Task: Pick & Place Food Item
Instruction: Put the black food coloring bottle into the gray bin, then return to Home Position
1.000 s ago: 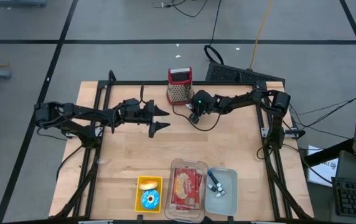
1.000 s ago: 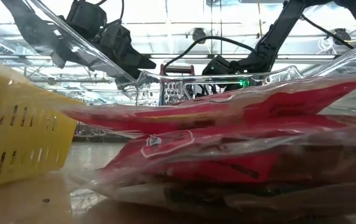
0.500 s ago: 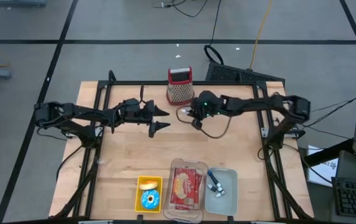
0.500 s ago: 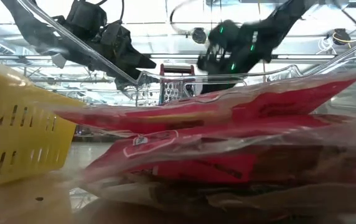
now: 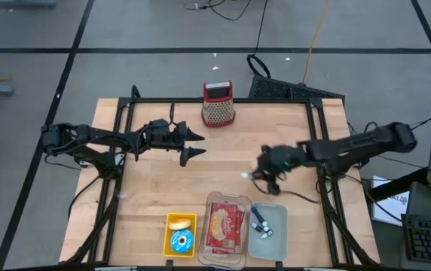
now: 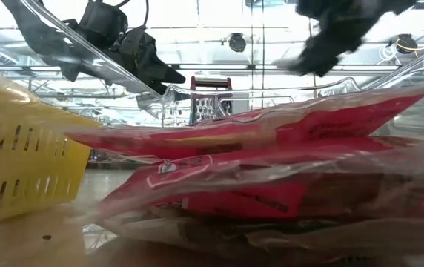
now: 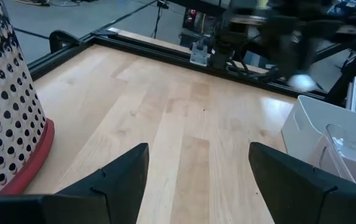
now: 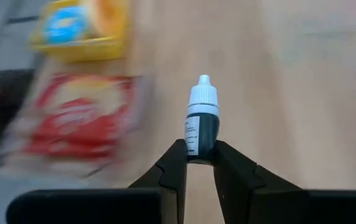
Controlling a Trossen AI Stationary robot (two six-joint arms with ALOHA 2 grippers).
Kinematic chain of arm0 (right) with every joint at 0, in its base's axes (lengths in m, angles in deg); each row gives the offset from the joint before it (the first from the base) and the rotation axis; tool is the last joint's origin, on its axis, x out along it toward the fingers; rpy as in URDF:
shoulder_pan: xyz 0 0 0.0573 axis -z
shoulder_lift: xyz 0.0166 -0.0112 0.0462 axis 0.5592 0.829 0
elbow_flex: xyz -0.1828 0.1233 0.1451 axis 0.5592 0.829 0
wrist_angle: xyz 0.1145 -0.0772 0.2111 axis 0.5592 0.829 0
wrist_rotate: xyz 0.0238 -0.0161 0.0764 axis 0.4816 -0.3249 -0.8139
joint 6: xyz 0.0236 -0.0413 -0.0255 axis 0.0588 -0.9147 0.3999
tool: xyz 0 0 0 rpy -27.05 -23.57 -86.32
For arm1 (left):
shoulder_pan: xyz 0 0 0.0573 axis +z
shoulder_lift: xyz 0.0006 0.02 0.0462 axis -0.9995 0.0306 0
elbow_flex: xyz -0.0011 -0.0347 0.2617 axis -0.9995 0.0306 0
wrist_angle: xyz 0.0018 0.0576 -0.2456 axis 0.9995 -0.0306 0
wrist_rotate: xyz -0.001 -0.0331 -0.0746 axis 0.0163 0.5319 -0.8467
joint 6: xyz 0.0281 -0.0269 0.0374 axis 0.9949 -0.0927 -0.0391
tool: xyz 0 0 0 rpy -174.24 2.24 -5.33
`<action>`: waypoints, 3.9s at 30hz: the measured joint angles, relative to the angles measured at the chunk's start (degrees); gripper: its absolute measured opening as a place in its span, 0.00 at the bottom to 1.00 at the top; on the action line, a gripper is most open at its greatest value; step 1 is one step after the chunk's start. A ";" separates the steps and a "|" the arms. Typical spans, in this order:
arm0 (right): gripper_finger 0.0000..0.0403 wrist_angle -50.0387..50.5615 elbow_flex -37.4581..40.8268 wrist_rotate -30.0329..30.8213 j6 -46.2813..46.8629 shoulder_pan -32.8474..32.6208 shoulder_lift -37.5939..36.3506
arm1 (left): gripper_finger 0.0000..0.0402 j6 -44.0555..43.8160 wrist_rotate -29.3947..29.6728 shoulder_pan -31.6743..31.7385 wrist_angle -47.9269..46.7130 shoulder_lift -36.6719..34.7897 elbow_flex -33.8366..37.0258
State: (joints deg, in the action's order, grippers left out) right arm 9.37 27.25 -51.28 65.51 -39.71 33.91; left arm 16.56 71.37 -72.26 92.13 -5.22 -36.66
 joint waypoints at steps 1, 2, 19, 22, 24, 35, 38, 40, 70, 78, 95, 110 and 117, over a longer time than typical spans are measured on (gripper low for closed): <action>0.12 -0.34 1.22 0.00 1.25 -2.28 -1.64 | 0.68 0.01 0.00 0.00 -0.01 0.00 0.00; 0.12 -1.14 2.51 0.02 2.54 -4.48 -3.11 | 0.68 0.15 0.00 0.00 0.00 0.00 0.00; 0.12 -17.71 21.65 3.60 19.68 -30.11 -9.22 | 0.68 -0.94 0.00 0.00 0.06 0.00 0.00; 0.12 -17.78 21.97 5.52 19.21 -31.82 -8.25 | 0.68 -0.94 0.00 0.00 0.07 0.00 0.00; 0.12 -18.54 21.97 6.60 18.33 -32.55 -7.92 | 0.68 -0.94 0.00 0.00 0.09 0.00 0.00; 0.31 -26.57 21.97 7.34 21.82 -32.64 -7.69 | 0.68 -1.05 -0.02 0.00 0.11 0.00 0.00; 0.36 -26.12 21.97 9.18 21.43 -32.62 -7.69 | 0.68 -1.03 -0.02 0.00 0.10 0.00 0.00; 0.38 -26.05 21.97 9.29 21.17 -32.62 -7.69 | 0.68 -1.04 -0.02 0.00 0.11 0.00 0.00; 0.40 -35.15 21.95 36.02 -28.08 -28.44 -30.74 | 0.68 15.00 0.06 5.16 -39.36 -44.12 0.00; 0.39 -36.03 25.23 33.60 -21.58 -19.10 -35.83 | 0.68 15.88 -0.55 5.16 -49.70 -53.40 1.71; 0.40 -34.37 37.34 6.23 -9.22 11.28 -55.37 | 0.68 11.29 -0.76 5.38 -44.94 -68.73 13.46; 0.40 -39.32 46.57 6.44 -9.82 17.80 -62.28 | 0.68 6.98 -2.03 5.38 -45.07 -74.33 15.74; 0.41 -38.84 47.00 6.20 -10.23 18.44 -62.00 | 0.69 4.00 -3.11 5.37 -38.98 -74.34 21.39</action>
State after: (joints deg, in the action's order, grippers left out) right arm -29.47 74.25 -45.08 55.27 -21.27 -28.09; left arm 20.56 68.26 -66.88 53.15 -79.56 -15.26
